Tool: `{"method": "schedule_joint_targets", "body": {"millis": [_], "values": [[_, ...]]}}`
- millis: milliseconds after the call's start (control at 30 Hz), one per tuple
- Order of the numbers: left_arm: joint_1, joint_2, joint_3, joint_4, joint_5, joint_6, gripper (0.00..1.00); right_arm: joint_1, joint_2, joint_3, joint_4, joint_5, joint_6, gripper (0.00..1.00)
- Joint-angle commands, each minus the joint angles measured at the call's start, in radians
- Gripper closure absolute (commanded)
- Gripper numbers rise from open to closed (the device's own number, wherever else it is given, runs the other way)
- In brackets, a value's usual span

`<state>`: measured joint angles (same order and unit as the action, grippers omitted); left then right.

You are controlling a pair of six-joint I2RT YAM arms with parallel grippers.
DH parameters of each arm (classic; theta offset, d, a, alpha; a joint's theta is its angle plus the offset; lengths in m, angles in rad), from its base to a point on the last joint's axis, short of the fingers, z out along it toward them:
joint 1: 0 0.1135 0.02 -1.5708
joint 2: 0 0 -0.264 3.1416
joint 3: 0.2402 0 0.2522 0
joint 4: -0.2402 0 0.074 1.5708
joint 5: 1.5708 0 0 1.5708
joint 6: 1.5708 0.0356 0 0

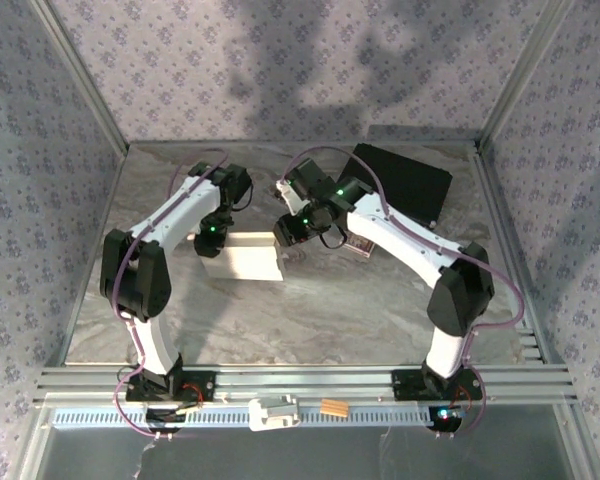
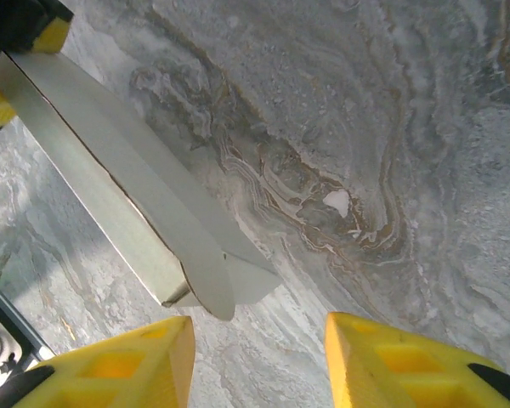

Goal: Fold the paper box

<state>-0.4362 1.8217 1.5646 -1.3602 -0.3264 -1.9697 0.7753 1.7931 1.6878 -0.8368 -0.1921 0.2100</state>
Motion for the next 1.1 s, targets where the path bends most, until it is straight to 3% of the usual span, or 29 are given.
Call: {"method": "schedule_joint_targets", "body": {"millis": [0,100,200,267,400,467,567,633,733,1067], "values": [[-0.012,-0.018,-0.041,0.005,-0.027,-0.027,0.78,0.028,0.010,0.042,-0.037,-0.047,-0.081,0.52],[-0.027,-0.054,-0.088,0.084,-0.056,-0.026,0.79,0.042,-0.062,-0.045,0.040,-0.025,-0.055,0.39],[-0.042,-0.089,-0.115,0.131,-0.073,-0.033,0.81,-0.014,-0.113,-0.071,0.035,0.005,0.149,0.34],[-0.054,-0.119,-0.140,0.174,-0.083,-0.035,0.84,-0.070,-0.141,-0.075,-0.011,0.027,0.432,0.36],[-0.092,-0.177,-0.205,0.257,-0.125,-0.076,0.86,-0.127,-0.214,-0.205,0.020,-0.128,0.995,0.35],[-0.110,-0.205,-0.238,0.293,-0.137,-0.096,0.86,-0.120,-0.271,-0.316,0.123,-0.168,1.298,0.33],[-0.131,-0.223,-0.263,0.313,-0.145,-0.103,0.86,-0.057,-0.322,-0.417,0.191,-0.122,1.726,0.30],[-0.140,-0.230,-0.271,0.313,-0.150,-0.104,0.86,-0.023,-0.306,-0.408,0.201,-0.096,1.920,0.28],[-0.153,-0.236,-0.289,0.323,-0.151,-0.112,0.87,-0.032,-0.239,-0.316,0.148,-0.092,1.945,0.19],[-0.172,-0.253,-0.326,0.358,-0.158,-0.120,0.90,-0.021,-0.140,-0.339,0.282,-0.206,2.076,0.18]]}}
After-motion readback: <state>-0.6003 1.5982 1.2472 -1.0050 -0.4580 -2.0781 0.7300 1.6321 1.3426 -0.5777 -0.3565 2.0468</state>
